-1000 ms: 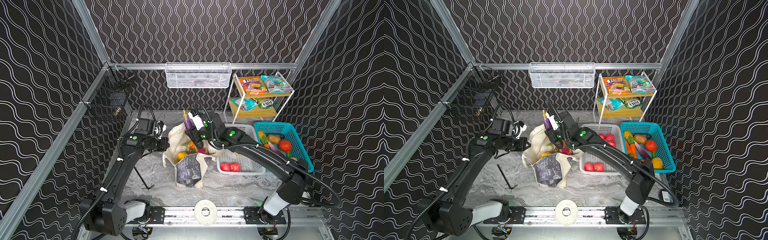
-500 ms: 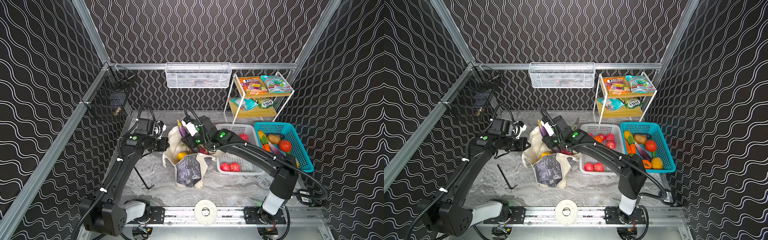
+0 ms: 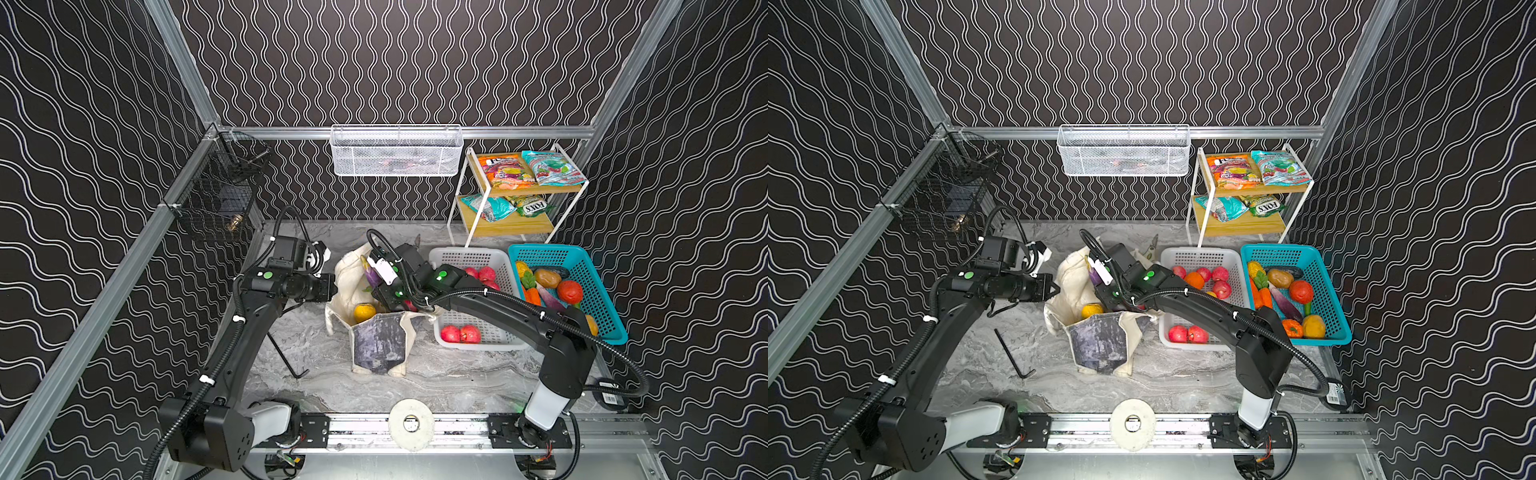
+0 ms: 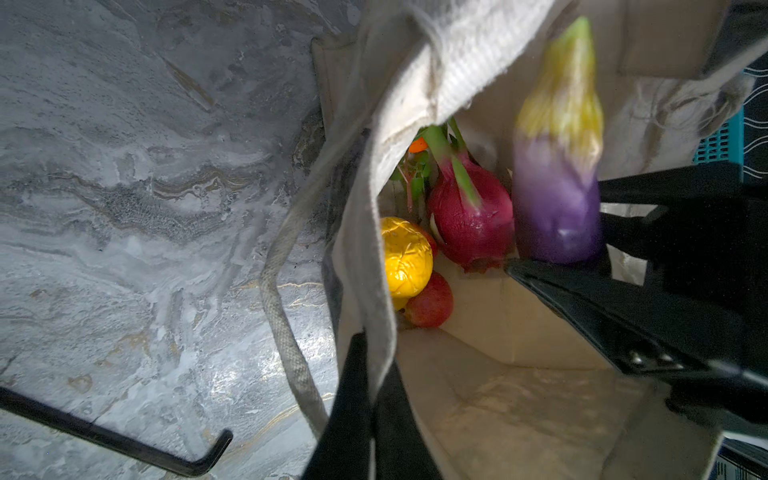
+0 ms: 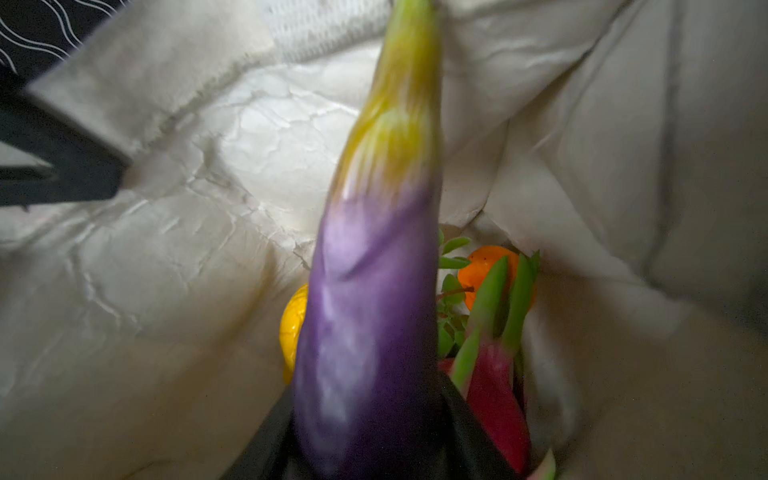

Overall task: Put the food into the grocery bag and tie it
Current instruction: 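Lower the eggplant into the bag and open the right gripper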

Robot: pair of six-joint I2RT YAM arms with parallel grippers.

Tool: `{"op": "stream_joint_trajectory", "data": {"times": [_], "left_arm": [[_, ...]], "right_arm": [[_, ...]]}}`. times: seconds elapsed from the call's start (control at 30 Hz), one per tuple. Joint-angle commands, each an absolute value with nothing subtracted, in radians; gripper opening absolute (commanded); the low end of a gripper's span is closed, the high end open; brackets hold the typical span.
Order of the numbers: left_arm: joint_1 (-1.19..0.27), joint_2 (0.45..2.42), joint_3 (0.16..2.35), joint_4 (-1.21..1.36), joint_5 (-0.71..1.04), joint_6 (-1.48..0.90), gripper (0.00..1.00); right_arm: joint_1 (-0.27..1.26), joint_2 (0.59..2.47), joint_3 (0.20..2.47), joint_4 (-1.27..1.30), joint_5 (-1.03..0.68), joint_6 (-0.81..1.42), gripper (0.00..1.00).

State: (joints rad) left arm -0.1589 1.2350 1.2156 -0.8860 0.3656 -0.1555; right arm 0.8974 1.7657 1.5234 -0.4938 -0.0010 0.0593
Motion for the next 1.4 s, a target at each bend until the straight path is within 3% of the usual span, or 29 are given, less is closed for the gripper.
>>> {"op": "stream_joint_trajectory", "data": {"times": [0.0,0.63,1.07,1.37], "left_arm": [[-0.149,1.229,1.221,-0.884,0.364,-0.150,0.00],[-0.100,1.195,1.184,-0.860,0.383,-0.170,0.00],[-0.062,1.178,1.163,-0.857,0.403,-0.161,0.00],[-0.057,1.178,1.151,-0.849,0.419,-0.162,0.00]], "right_arm": [[0.899,1.780,1.517,-0.524,0.015,0.043,0.46],[0.899,1.937,1.590,-0.576,0.071,0.067,0.47],[0.899,1.991,1.618,-0.595,0.098,0.107,0.57],[0.899,1.974,1.630,-0.601,0.094,0.112,0.70]]}}
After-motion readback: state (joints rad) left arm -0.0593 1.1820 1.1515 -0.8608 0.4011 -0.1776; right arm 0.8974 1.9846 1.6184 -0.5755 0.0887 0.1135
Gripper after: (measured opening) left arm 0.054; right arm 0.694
